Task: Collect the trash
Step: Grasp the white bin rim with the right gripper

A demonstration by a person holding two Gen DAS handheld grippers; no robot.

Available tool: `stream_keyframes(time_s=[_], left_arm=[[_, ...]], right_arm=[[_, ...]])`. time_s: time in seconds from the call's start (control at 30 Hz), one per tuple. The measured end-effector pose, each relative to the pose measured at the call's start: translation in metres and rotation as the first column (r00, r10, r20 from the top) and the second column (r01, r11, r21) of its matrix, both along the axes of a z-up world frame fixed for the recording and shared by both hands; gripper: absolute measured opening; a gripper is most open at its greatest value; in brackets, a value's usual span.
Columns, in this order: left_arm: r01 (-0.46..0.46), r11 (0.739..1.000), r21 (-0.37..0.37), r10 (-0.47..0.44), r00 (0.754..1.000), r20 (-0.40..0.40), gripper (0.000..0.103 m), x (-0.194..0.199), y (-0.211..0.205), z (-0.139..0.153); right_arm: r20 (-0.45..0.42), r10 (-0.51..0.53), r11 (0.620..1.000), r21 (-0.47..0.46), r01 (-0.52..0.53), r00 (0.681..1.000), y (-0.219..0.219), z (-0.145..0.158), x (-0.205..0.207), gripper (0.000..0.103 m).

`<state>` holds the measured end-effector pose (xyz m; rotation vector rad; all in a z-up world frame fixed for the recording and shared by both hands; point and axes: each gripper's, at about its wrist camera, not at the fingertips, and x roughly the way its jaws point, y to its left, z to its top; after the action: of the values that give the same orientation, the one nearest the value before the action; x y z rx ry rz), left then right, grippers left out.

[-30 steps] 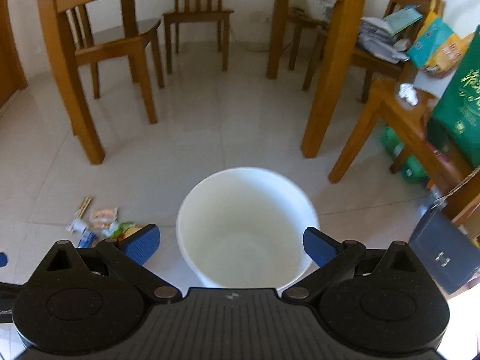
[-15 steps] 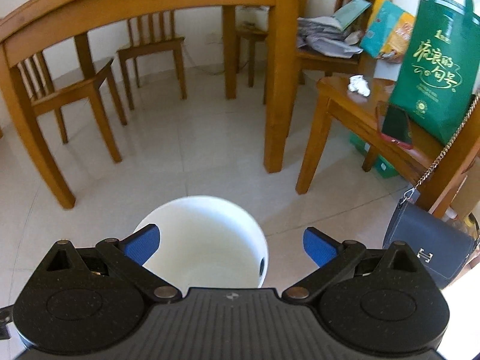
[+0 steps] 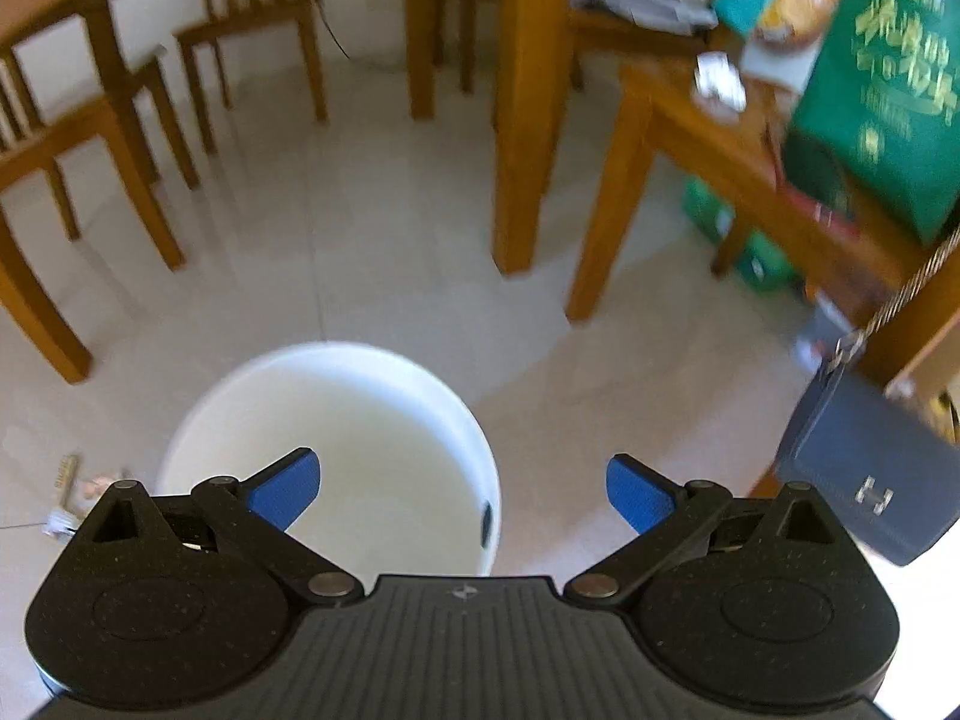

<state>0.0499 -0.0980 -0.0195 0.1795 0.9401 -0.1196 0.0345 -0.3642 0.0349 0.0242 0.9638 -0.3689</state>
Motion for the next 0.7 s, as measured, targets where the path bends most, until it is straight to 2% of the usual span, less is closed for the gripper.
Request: stream_keyframes(time_s=[0.13,0.2,0.37,0.43,0.5,0.6,0.7], left_arm=[[0.051,0.999,-0.006,-0.051,0.998,0.029,0.102,-0.005,-0.006,-0.018],[0.077,0.997,-0.008,-0.077,0.996,0.041,0.102,-0.009,-0.01,-0.029],[0.126,0.992,0.002,-0.126,0.99,0.063,0.102,-0.019,-0.019,-0.051],[0.136,0.991,0.004,-0.136,0.989,0.063,0.102,-0.023,-0.02,-0.06],[0.154,0.988,0.003,-0.154,0.987,0.052,0.102,-0.025,-0.022,-0.067],[0.165,0.986,-0.004,-0.165,0.986,0.035,0.102,-0.026,-0.021,-0.077],[0.172,0.985,-0.017,-0.171,0.985,0.032,0.102,-0.03,-0.019,-0.086]], right_arm=[[-0.08,-0.043,0.998,0.038,0.046,0.996,-0.016,-0.031,0.01,0.099],[-0.122,-0.054,0.996,0.07,0.063,0.991,-0.024,-0.046,0.015,0.09],[-0.173,-0.058,0.991,0.112,0.078,0.983,-0.031,-0.07,0.026,0.077],[-0.183,-0.053,0.993,0.096,0.071,0.982,-0.031,-0.077,0.03,0.069],[-0.209,-0.053,0.994,0.087,0.072,0.977,-0.032,-0.083,0.034,0.055],[-0.226,-0.05,0.99,0.12,0.079,0.973,-0.033,-0.088,0.039,0.042],[-0.252,-0.056,0.991,0.102,0.084,0.966,-0.031,-0.093,0.042,0.029]])
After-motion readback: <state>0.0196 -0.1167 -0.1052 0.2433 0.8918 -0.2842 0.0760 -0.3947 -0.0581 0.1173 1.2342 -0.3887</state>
